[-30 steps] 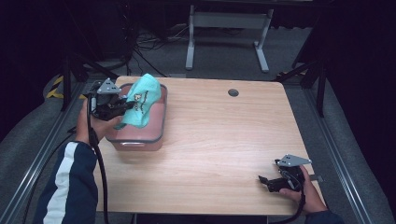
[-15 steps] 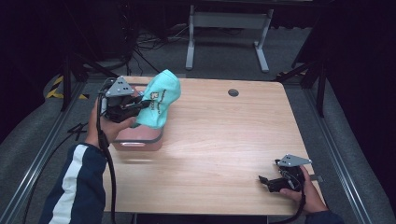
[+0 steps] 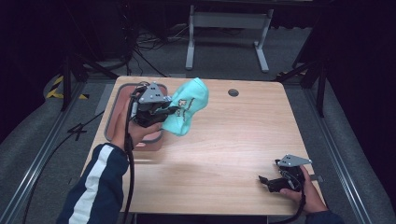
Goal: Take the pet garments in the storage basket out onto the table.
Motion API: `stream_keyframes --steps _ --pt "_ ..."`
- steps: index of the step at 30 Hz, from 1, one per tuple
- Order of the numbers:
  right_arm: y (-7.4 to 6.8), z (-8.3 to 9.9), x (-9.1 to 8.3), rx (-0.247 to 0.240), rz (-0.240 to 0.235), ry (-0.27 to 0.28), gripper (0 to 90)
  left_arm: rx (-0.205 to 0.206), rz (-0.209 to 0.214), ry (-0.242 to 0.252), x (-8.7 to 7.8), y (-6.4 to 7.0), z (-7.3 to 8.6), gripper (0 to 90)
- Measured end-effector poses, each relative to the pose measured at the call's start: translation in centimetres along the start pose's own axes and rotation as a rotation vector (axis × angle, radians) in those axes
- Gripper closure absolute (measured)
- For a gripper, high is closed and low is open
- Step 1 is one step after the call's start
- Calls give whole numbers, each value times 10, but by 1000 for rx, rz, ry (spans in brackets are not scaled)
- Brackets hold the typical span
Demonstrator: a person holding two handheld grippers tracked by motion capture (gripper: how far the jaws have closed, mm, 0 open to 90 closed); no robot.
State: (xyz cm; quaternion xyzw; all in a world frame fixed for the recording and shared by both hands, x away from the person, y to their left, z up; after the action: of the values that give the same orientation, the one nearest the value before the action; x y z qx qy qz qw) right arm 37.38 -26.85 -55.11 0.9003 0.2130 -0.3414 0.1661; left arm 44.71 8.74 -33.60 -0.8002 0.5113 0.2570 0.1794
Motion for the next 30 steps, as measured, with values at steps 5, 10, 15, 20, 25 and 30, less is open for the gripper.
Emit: stream_keyframes --steps 5,10,15,20,25,30 --pt "0 0 0 1 0 0 20 11 47 -17 26 10 -3 796" --pt "0 0 0 2 0 0 19 27 77 -29 47 19 -6 796" --pt "0 0 0 2 1 -1 19 37 121 -69 78 30 -2 796" --pt "0 0 0 -2 2 2 19 14 139 -88 99 30 6 796" --pt "0 0 0 1 1 1 19 -13 134 -131 122 23 20 795" --pt "0 0 0 1 1 0 19 -57 146 -165 145 20 39 795"
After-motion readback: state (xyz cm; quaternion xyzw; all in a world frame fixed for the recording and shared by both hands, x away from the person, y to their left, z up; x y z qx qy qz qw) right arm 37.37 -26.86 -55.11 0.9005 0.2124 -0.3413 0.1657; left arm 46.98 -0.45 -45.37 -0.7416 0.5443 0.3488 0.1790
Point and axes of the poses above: each handheld gripper's, and its own axes: x roughly forward along the jaws, z roughly out of its underside, y roughly to its right, the point moved 9 cm from there along x, roughly forward along the jaws, and after that the axes turned 13 degrees about z, right-handed, at the moved point
